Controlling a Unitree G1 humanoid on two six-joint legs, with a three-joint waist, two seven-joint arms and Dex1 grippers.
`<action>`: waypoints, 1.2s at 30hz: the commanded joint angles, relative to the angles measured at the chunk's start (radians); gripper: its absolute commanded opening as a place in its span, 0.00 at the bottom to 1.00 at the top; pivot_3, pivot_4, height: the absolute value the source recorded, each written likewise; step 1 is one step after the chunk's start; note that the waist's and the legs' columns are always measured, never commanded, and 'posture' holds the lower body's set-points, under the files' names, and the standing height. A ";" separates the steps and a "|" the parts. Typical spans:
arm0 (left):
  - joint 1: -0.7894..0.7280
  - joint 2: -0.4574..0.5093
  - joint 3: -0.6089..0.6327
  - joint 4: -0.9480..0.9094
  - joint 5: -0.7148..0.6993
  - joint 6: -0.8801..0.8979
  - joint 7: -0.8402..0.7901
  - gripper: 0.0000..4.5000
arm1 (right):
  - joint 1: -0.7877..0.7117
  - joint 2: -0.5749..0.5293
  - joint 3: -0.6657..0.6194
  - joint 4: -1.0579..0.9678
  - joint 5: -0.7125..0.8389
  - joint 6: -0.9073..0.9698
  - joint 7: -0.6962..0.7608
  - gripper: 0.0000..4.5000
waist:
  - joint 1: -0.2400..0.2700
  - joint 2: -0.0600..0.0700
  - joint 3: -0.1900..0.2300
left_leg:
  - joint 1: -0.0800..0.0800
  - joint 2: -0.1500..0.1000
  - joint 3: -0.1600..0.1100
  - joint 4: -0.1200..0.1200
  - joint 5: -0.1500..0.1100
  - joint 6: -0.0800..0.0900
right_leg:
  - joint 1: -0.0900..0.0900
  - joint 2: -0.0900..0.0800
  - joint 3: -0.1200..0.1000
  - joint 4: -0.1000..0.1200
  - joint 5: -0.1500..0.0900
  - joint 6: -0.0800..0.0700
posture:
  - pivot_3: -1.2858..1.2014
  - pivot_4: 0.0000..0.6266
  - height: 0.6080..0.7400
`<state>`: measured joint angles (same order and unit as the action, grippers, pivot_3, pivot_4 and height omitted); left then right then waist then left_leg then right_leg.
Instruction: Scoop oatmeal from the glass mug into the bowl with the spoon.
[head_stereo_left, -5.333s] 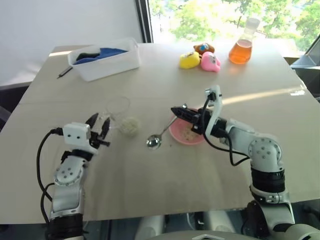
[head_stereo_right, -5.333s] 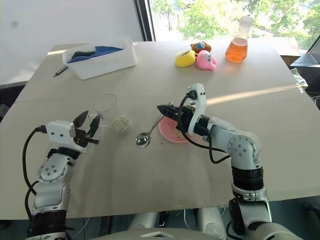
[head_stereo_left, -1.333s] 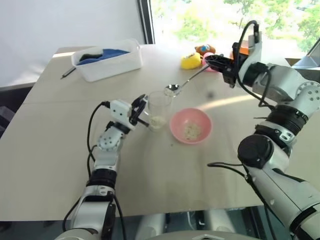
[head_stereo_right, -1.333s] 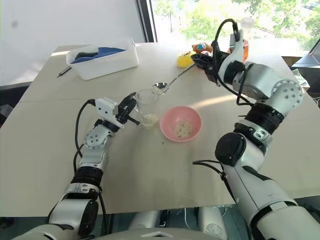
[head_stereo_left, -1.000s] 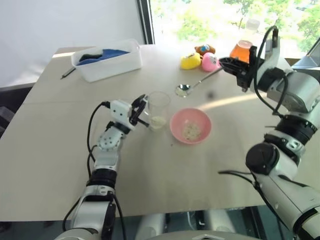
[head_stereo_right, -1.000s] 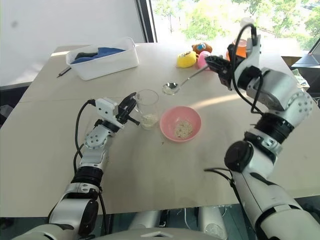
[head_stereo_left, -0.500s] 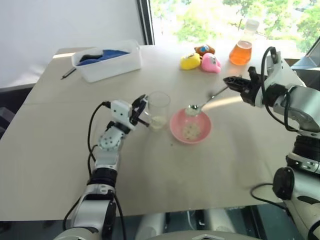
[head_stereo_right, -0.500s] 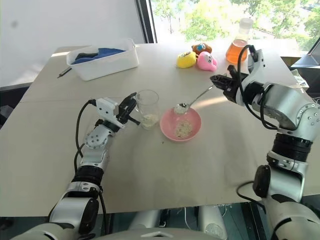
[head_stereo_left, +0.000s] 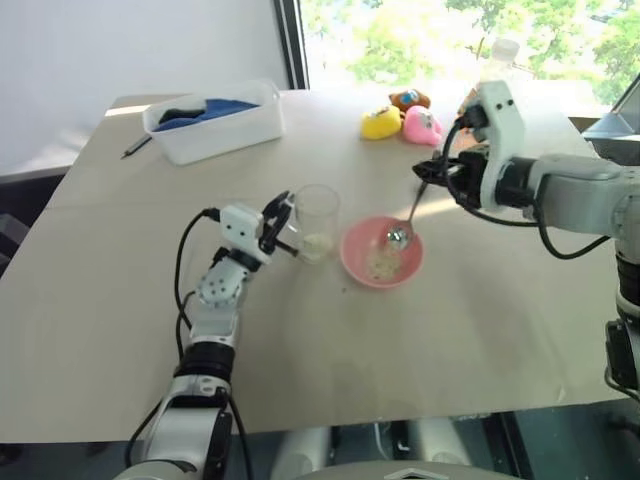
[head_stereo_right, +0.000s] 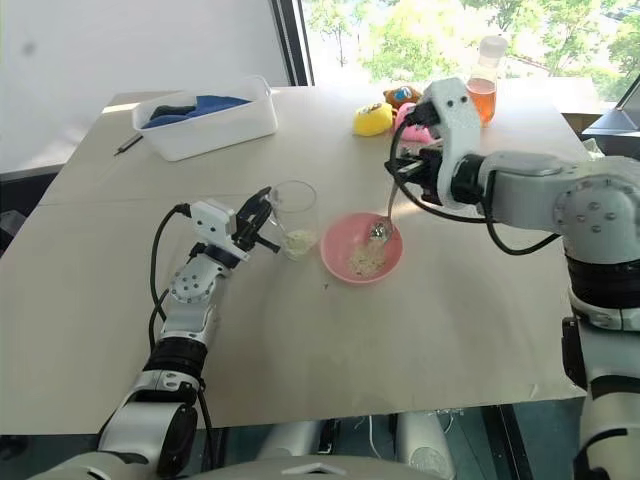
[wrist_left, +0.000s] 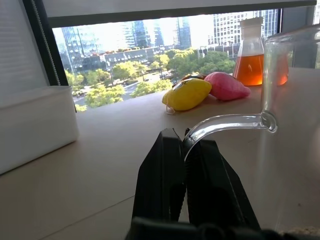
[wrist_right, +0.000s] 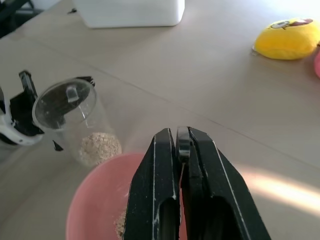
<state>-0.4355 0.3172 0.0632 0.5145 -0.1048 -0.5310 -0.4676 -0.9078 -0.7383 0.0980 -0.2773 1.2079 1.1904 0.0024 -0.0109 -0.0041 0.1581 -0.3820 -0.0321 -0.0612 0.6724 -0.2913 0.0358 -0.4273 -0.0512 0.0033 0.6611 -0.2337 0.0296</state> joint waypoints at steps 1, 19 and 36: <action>0.035 0.004 -0.024 0.017 0.037 0.018 0.001 0.02 | -0.027 -0.046 0.041 -0.076 -0.154 -0.065 0.153 0.00 | 0.000 0.000 0.000 | 0.000 0.000 0.000 0.000 0.000 0.000 | 0.000 0.000 0.000 0.000 0.000 0.000 | 0.52 0.24 1.00; 0.028 0.002 -0.035 0.007 0.035 0.051 0.028 0.02 | -0.162 0.299 -0.333 0.160 -0.046 0.063 -0.003 0.00 | 0.004 0.000 0.000 | 0.000 -0.001 -0.001 0.000 0.000 -0.001 | -0.001 -0.002 0.001 0.001 0.000 0.000 | 0.52 0.24 1.00; 0.073 -0.003 -0.026 -0.078 -0.020 0.096 -0.005 0.02 | -0.150 0.470 -0.186 0.180 -0.134 0.023 0.046 0.00 | -0.001 0.000 0.000 | -0.001 -0.001 -0.001 -0.001 0.000 -0.001 | -0.002 -0.002 0.000 0.001 0.000 -0.001 | 0.52 0.24 1.00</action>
<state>-0.3888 0.3151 0.0502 0.4328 -0.1398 -0.4627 -0.4563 -1.0513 -0.2680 -0.1029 -0.0628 1.0990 1.2400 0.0148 -0.0122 -0.0038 0.1578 -0.3834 -0.0334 -0.0622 0.6717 -0.2911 0.0351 -0.4298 -0.0534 0.0033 0.6620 -0.2332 0.0290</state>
